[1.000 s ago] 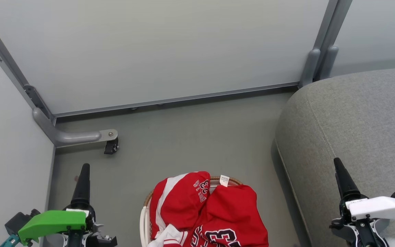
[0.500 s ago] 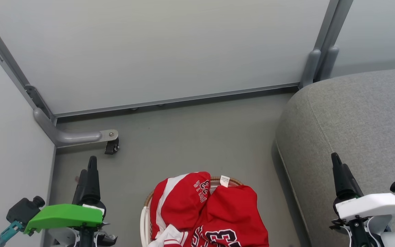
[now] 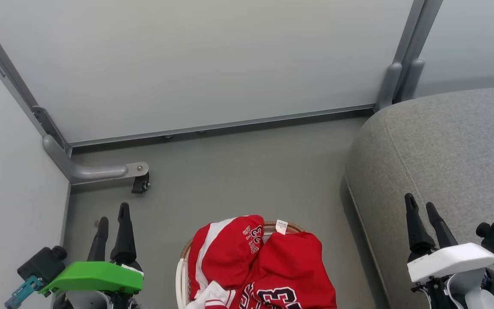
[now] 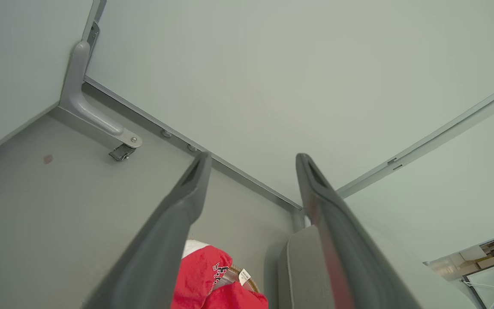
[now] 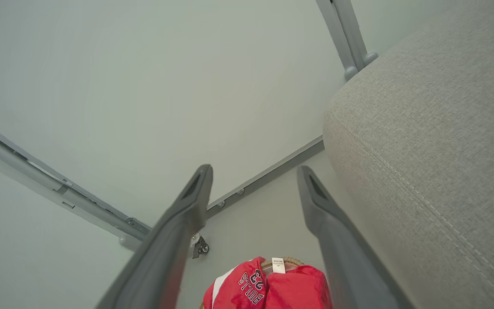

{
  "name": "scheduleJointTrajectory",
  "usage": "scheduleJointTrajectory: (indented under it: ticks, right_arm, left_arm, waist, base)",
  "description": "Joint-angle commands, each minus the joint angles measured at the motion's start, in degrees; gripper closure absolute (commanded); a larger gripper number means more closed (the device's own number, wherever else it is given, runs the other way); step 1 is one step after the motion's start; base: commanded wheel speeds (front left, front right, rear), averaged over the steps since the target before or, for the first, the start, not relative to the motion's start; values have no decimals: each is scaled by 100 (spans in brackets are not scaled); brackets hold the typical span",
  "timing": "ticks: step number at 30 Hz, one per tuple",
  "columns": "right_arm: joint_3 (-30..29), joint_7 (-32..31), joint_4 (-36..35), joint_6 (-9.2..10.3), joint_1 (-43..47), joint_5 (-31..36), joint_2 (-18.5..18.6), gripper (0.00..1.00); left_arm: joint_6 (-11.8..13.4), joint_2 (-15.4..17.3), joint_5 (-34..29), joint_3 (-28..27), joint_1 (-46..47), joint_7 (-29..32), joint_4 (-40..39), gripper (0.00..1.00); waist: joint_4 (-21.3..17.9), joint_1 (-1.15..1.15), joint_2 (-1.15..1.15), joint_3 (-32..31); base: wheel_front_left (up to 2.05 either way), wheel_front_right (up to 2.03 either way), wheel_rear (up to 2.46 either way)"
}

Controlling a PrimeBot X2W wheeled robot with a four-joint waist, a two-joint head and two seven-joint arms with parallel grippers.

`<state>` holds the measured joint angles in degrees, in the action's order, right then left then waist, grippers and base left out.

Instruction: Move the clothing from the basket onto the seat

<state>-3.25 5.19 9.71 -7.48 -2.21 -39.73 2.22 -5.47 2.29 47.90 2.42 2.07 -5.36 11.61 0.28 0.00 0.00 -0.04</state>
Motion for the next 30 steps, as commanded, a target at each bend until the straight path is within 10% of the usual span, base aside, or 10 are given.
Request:
scheduleJointTrajectory:
  ticks: [1,30]
  right_arm:
    - [15,76,-80,-1,5,234,41,0]
    - [224,517,77,-1,84,2506,61,0]
  left_arm:
    - [26,42,-264,24,0,-63,-51,0]
    - [43,59,-1887,316,-91,-500,417,0]
  waist:
    - [-2,0,0,2]
    - [63,0,0,50]
  base:
    - [0,0,0]
    - [0,0,0]
